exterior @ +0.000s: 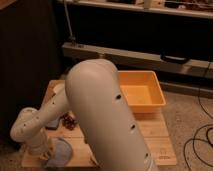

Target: Place towel in tray

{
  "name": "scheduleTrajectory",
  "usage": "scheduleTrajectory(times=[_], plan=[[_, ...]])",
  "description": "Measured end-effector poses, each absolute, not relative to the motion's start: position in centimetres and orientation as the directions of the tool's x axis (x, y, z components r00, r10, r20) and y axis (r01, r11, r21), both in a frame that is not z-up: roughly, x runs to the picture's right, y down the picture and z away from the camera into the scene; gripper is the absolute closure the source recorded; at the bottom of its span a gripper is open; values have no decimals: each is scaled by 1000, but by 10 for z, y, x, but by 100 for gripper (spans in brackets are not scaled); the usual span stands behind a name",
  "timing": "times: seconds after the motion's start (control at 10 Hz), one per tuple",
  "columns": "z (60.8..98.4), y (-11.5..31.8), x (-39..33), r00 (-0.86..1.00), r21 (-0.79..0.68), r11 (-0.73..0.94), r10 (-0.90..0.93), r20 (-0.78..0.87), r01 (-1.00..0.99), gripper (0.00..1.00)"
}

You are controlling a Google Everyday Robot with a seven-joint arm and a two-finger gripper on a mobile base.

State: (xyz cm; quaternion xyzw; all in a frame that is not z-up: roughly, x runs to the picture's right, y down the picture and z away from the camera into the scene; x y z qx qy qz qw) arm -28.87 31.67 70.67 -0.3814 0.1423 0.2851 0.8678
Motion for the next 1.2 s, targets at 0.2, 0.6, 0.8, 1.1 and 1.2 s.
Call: scheduleTrajectory(times=[0.2, 0.6, 0.8, 1.1, 1.2], plan=[[683, 300, -282, 770, -557, 532, 457, -445, -638, 100], [611, 231, -244, 675, -457, 504, 622, -396, -733, 100], [586, 192, -227, 623, -401, 485, 683, -381, -777, 100], [580, 183, -224, 613, -392, 479, 692, -381, -785, 100], [580, 183, -223, 613, -392, 479, 692, -382, -785, 100]])
